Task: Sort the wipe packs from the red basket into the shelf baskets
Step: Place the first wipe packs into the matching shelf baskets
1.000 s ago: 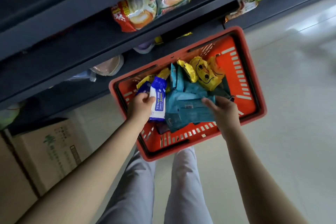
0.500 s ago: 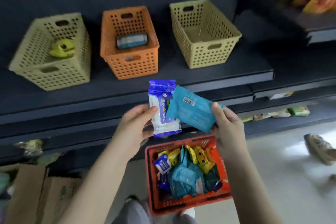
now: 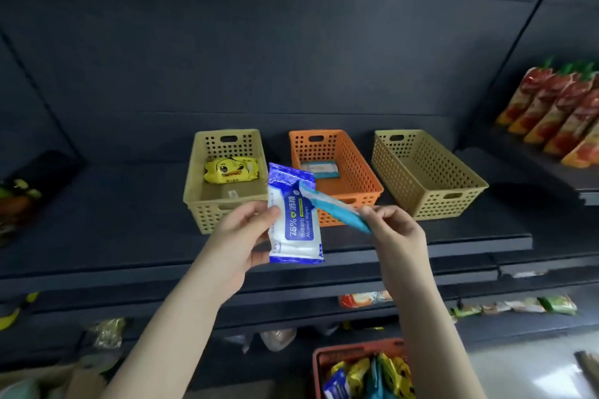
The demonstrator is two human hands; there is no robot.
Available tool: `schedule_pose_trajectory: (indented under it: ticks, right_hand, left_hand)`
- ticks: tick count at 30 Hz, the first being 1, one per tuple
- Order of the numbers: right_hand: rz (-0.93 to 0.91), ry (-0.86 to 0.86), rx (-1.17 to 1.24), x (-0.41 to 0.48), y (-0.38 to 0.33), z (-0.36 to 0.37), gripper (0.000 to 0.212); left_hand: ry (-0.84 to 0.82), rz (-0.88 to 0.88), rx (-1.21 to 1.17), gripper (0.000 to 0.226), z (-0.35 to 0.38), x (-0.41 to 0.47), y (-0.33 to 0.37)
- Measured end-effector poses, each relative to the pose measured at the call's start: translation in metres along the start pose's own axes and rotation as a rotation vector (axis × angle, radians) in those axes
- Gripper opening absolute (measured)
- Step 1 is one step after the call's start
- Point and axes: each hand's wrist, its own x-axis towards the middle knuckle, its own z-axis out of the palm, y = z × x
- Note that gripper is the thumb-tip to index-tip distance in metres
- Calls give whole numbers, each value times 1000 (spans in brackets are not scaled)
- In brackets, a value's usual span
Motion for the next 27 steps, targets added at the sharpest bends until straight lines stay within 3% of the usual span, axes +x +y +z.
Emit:
schedule_pose_trajectory:
  ticks: [4,9,12,16,20,24,27]
  right_hand:
    - [-54,34,-21,-1,17,45,25]
    - [35,172,126,7,27,70,61]
    - [106,226,251,20,28,72,45]
    - [92,347,195,51,25,59,22]
    - [92,302,169,111,24,47,13]
    - [83,227,-12,186,26,38,10]
    - [-7,47,-379,248,30,31,11]
  left_hand:
    - [-21,11,10,16,-39,10,19]
    - [-82,11,54,19,-65,25,28]
    - [-77,-9,25,18,-73,38,28]
    - [-25,-46,-1,17,-75,72,30]
    - [33,-44,1,10,-66,122,39]
    - [94,-45,-8,17,-50,176,44]
    - [126,-59,10,18,-38,213,44]
